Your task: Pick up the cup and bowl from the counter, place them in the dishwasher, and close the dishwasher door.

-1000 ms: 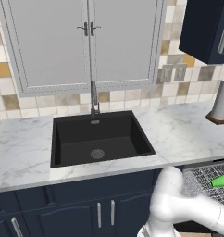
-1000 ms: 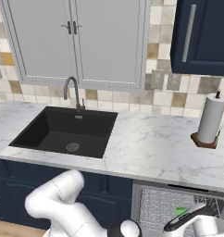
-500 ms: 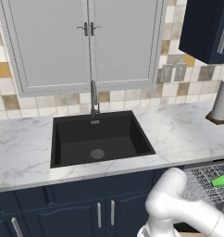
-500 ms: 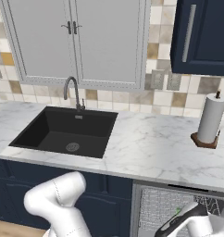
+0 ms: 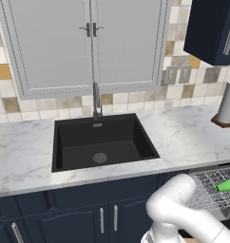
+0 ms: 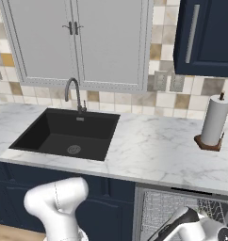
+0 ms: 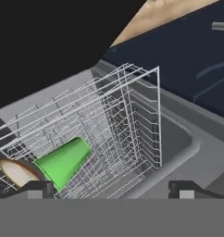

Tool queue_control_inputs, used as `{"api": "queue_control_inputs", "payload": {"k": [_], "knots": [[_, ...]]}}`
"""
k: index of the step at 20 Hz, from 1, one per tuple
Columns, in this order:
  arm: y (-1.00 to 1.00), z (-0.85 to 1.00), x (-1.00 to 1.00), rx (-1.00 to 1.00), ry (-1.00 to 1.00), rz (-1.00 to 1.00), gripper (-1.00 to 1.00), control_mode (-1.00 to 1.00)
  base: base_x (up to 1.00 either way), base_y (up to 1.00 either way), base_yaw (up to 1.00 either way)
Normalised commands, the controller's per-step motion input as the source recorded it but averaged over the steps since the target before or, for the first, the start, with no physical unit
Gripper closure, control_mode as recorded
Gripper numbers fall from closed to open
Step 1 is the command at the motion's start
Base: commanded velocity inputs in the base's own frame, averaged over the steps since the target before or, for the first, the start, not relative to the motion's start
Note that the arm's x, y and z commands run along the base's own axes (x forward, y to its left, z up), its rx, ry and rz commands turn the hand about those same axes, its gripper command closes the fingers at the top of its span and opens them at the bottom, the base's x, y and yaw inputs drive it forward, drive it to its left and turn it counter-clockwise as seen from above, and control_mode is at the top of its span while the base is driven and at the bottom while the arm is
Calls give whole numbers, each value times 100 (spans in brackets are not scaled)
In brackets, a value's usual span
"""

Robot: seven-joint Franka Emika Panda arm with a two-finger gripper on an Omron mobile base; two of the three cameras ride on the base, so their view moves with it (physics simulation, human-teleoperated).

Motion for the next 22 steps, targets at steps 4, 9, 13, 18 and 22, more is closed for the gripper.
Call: {"api": "queue_control_inputs", "payload": {"k": [4, 9, 13, 18, 22], "knots": [[-1, 46, -40, 0, -13, 2, -100, -100, 0, 0, 0], [-5, 51, -15, 0, -8, 0, -100, -100, 0, 0, 0], [-2, 49, -24, 1, -9, 0, -100, -100, 0, 0, 0], [-2, 37, -29, 0, -9, 1, -100, -100, 0, 0, 0], [0, 29, -31, 0, -9, 2, -100, -100, 0, 0, 0]]}}
